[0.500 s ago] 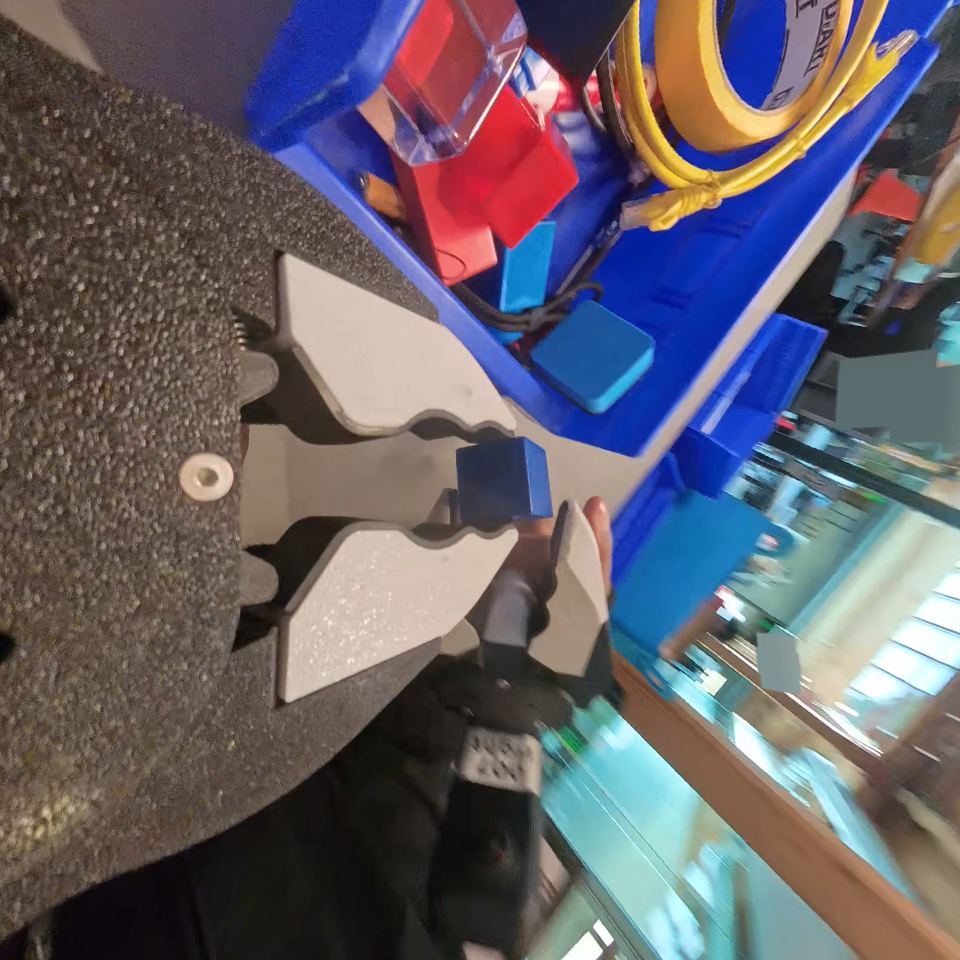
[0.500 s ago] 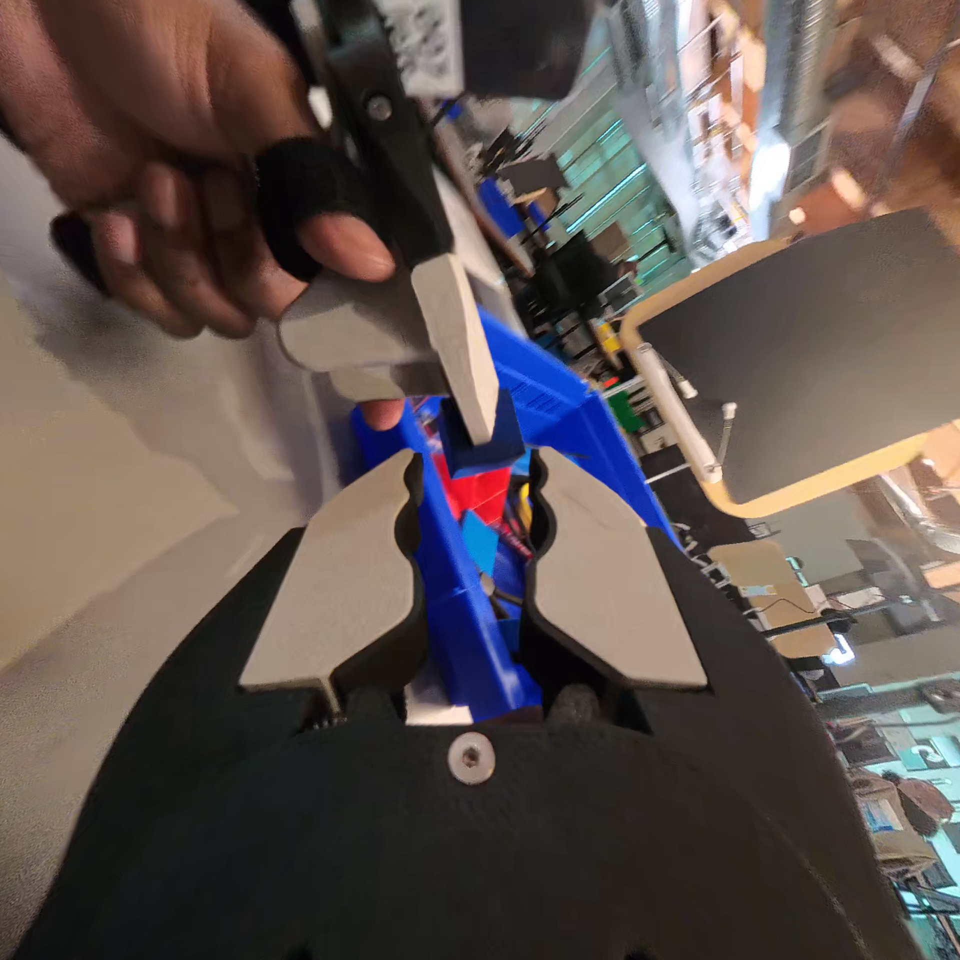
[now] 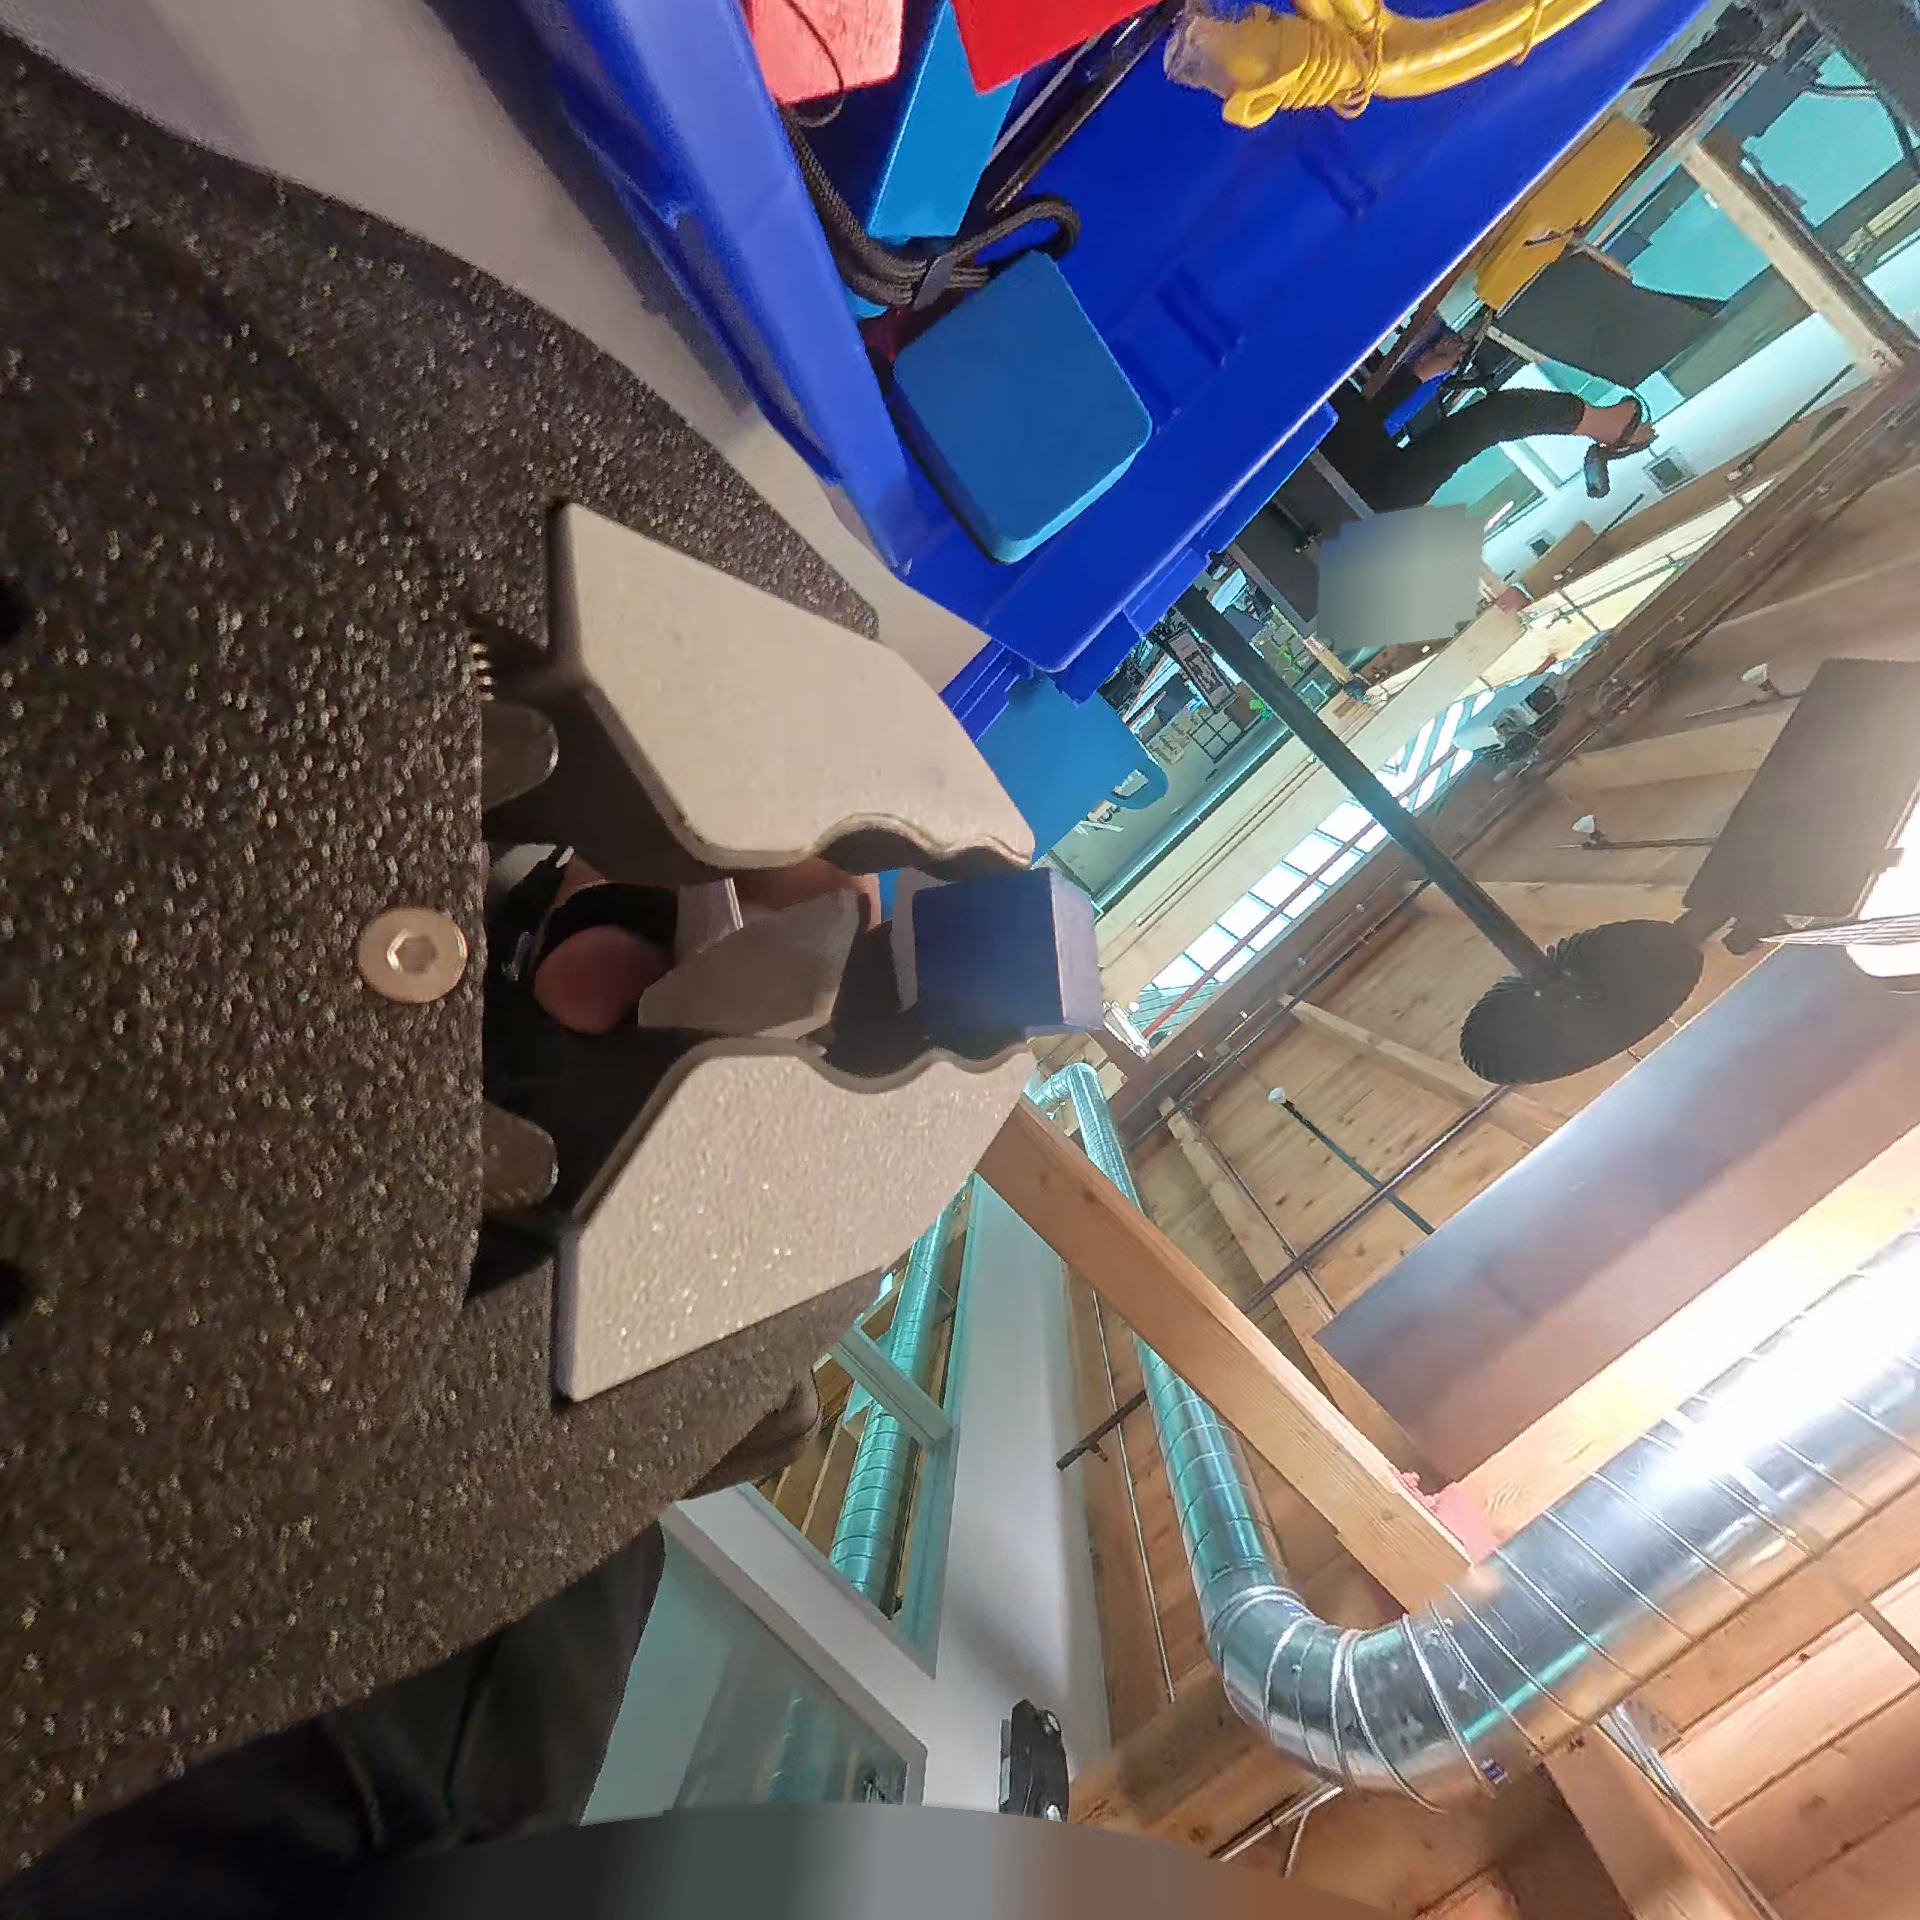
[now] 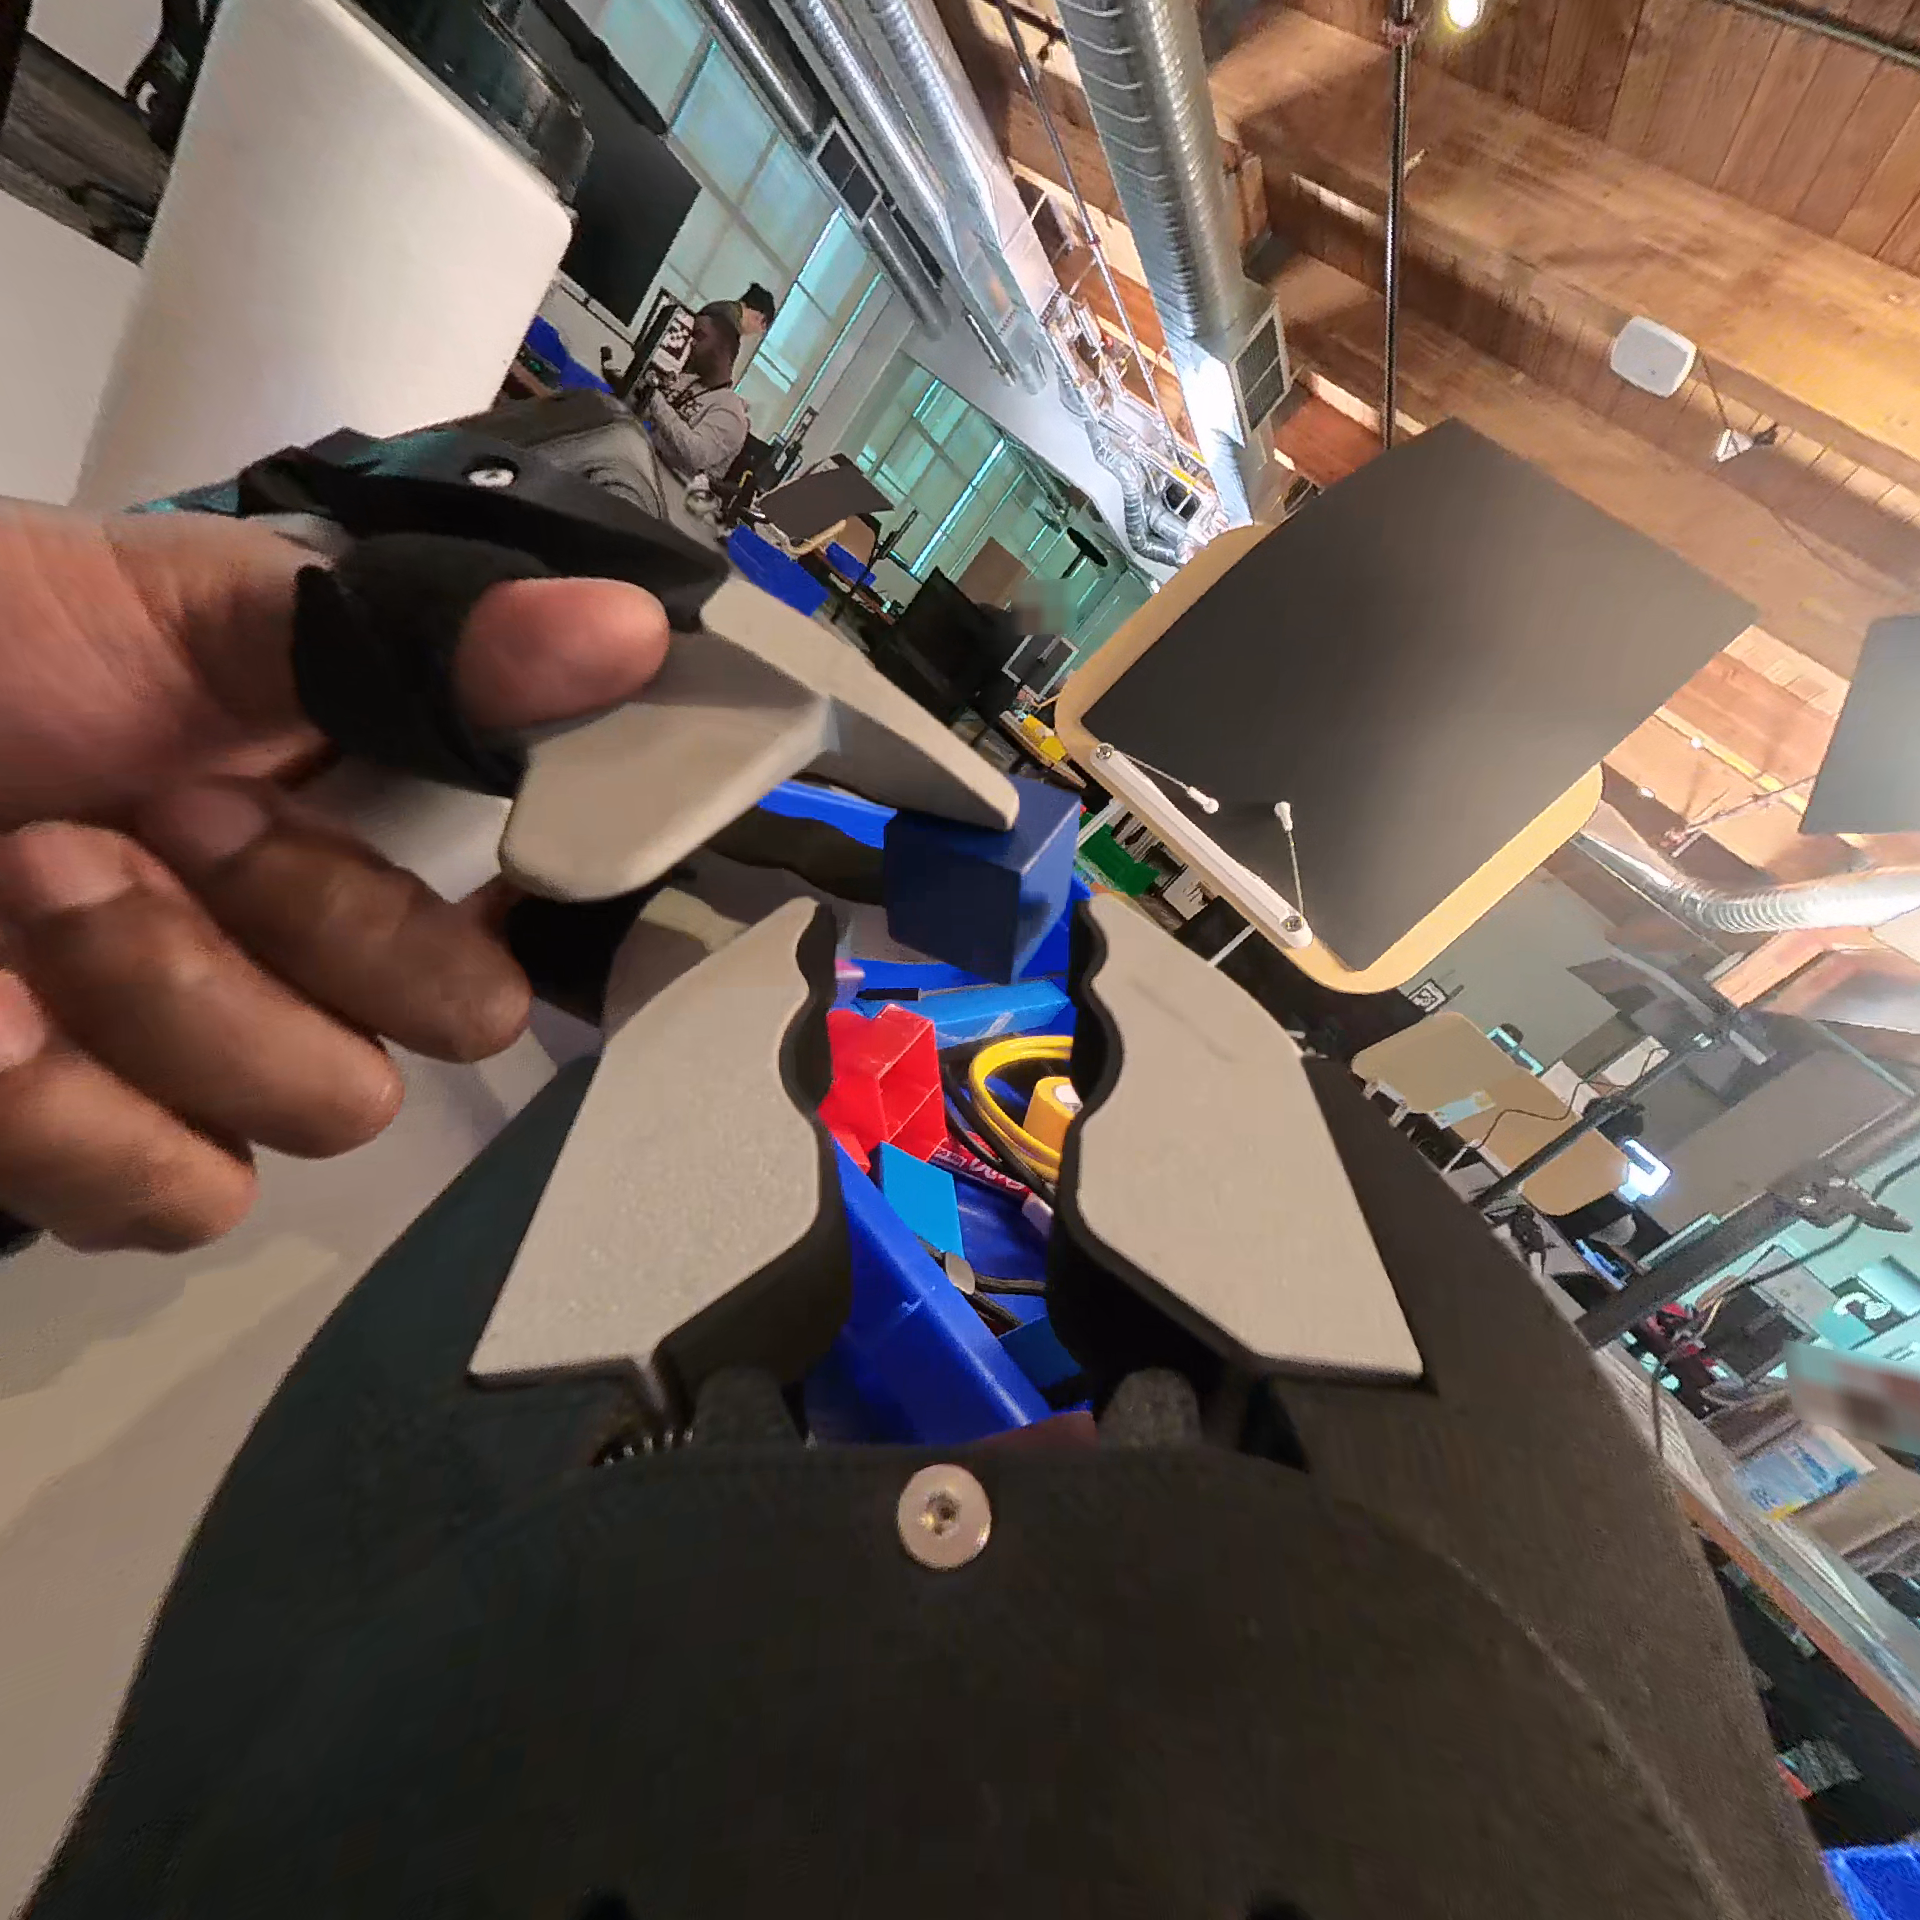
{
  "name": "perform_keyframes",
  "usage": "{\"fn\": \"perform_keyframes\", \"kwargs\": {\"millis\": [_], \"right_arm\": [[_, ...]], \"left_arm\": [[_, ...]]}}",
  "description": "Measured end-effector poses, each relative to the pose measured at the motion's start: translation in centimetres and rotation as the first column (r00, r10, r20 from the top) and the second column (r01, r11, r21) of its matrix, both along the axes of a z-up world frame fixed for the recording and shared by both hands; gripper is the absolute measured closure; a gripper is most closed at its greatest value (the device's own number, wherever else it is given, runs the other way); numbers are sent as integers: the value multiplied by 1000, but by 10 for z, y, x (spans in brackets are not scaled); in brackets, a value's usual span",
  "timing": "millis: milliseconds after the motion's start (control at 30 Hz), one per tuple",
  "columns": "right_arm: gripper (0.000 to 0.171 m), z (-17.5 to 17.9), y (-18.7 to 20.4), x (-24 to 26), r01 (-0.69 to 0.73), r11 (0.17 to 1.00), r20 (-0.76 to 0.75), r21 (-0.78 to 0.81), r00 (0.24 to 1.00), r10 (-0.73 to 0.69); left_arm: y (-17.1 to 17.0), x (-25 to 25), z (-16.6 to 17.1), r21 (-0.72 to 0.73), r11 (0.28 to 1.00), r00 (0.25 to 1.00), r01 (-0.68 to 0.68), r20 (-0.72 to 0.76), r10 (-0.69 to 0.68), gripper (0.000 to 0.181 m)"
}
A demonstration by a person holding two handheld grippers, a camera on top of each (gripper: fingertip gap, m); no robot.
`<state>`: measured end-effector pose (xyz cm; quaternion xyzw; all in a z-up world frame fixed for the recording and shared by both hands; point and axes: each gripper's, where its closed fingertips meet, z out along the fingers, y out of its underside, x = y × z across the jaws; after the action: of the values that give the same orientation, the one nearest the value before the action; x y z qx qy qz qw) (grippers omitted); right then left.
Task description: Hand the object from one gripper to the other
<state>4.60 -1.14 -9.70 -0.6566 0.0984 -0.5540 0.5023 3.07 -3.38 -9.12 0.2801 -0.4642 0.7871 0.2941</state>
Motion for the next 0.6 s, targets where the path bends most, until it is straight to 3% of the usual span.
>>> {"fn": "perform_keyframes", "kwargs": {"millis": [167, 233, 400, 500, 600], "right_arm": [[127, -4, -2, 3, 13, 1000, -1, -25, 1000, -13], [142, -2, -6, 4, 7, 999, 14, -40, 1000, -6], [142, -9, -8, 3, -55, 987, -3, -153, 998, 55], [142, -10, -9, 2, -69, 978, -5, -195, 998, 70], [143, -15, -15, 9, -15, 969, -19, -247, 1000, 11]], "left_arm": [[-11, -6, -8, 21, 1000, 1000, -1, -17, 1, 153], [-12, -6, -9, 33, 999, 1000, 19, -20, -18, 152], [-15, -7, -15, 164, 985, 997, 58, 44, -66, 143], [-7, 2, -12, 257, 966, 985, -38, 171, -7, 134], [1, 14, -12, 380, 891, 914, -249, 398, 86, 132]]}}
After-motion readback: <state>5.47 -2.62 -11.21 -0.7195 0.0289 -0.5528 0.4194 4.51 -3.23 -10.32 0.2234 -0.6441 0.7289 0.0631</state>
